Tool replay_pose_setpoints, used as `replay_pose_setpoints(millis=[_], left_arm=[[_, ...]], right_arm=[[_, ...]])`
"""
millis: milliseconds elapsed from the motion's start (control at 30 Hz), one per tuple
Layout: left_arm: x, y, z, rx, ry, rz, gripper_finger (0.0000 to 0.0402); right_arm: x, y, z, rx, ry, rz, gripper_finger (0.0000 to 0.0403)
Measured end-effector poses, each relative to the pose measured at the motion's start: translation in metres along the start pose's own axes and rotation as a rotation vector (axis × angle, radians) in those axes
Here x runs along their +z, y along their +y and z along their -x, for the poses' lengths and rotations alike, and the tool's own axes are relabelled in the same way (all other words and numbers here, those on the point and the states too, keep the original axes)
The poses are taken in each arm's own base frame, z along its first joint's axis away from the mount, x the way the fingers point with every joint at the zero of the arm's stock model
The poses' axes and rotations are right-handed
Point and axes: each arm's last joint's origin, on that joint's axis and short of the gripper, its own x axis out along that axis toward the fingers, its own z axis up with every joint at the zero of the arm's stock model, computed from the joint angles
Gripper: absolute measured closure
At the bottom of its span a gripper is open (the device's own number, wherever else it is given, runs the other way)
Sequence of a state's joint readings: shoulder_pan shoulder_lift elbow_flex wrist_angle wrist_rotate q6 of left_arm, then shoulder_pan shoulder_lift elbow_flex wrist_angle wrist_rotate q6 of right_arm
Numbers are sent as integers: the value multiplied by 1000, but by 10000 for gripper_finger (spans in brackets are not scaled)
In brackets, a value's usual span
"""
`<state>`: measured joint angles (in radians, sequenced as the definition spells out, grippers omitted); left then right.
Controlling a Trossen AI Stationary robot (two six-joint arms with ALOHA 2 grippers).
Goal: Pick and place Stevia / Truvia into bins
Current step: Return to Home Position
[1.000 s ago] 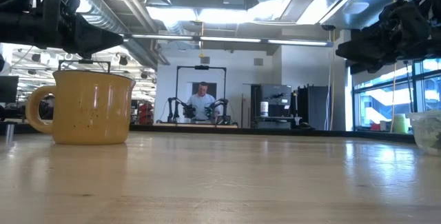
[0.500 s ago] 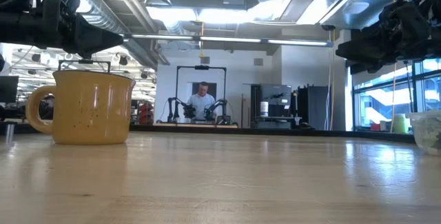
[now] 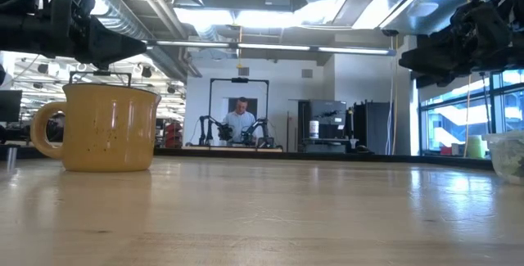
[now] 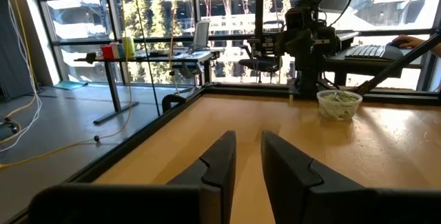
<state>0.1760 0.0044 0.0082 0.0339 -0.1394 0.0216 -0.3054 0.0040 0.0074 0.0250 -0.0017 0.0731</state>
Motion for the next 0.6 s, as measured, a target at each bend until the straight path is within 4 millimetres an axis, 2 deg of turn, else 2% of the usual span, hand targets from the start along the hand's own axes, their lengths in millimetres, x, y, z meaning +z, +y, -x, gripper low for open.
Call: replay_pose_setpoints(millis=[600], left_arm=[[0,0,0,0,0,0,337]], right_arm=[[0,0,0,0,0,1,281]])
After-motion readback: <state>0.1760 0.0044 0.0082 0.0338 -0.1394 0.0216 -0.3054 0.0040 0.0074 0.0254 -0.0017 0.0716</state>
